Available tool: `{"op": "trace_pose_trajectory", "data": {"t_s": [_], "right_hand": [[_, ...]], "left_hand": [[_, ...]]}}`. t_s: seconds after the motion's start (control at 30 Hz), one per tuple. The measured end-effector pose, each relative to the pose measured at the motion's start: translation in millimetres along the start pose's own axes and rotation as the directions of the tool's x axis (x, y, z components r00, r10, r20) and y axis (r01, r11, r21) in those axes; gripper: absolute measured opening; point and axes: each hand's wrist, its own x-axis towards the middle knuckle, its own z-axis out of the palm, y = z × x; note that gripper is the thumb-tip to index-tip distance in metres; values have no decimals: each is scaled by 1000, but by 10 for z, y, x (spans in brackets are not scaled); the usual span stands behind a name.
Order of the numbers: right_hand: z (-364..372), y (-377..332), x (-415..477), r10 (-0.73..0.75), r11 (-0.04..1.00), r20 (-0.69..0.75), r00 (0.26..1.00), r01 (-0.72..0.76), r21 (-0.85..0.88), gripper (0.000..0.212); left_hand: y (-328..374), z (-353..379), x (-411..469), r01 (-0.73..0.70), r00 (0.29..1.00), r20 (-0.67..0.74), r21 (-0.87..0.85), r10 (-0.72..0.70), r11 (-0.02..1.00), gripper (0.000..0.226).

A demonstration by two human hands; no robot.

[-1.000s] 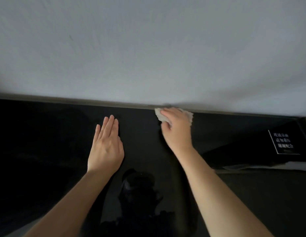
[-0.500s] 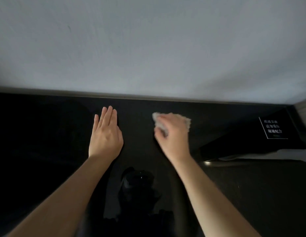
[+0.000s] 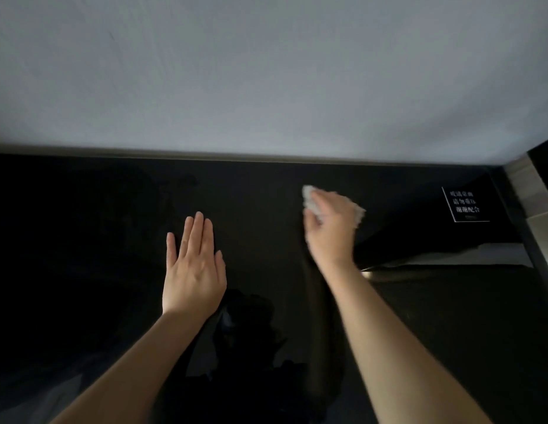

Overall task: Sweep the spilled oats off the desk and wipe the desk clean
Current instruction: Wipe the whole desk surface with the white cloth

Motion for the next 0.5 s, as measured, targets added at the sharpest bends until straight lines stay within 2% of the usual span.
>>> {"op": "trace_pose_trajectory", "data": {"t_s": [0.07,0.17,0.23,0.27,0.33,0.4,0.47,0.5], "right_hand": [[124,-365,-249,-118,989,110,987,107,99,26],[61,-532,-704,-287,945,305,908,215,248,33],[-153,-296,-790,-364,914,300,882,276,297,34],[-267,-119,-771,-360,914,250,899,286,290,34],[-459,247,-655,-253,955,111,961,230,189,33],[-527,535,-489,-67,996,-3,998,67,59,30],[-428,562,-298,64,998,-38,997,-63,10,27],[-334,478,-208,74,997,-31,997,-74,12,27]], "left_hand": [[0,-11,8,-5,1000,-3,-16,5,1000,63],[8,-32,3,-11,1000,0,-32,11,999,60],[11,-46,1,-15,1000,-1,-42,15,999,58],[13,-54,-1,-13,1000,5,-48,13,999,56],[18,-59,-4,-1,1000,17,-56,2,998,55],[26,-57,-5,0,1000,21,-58,2,998,56],[24,-44,-5,0,1000,16,-55,1,999,56],[23,-41,-5,0,1000,14,-56,1,998,56]]}}
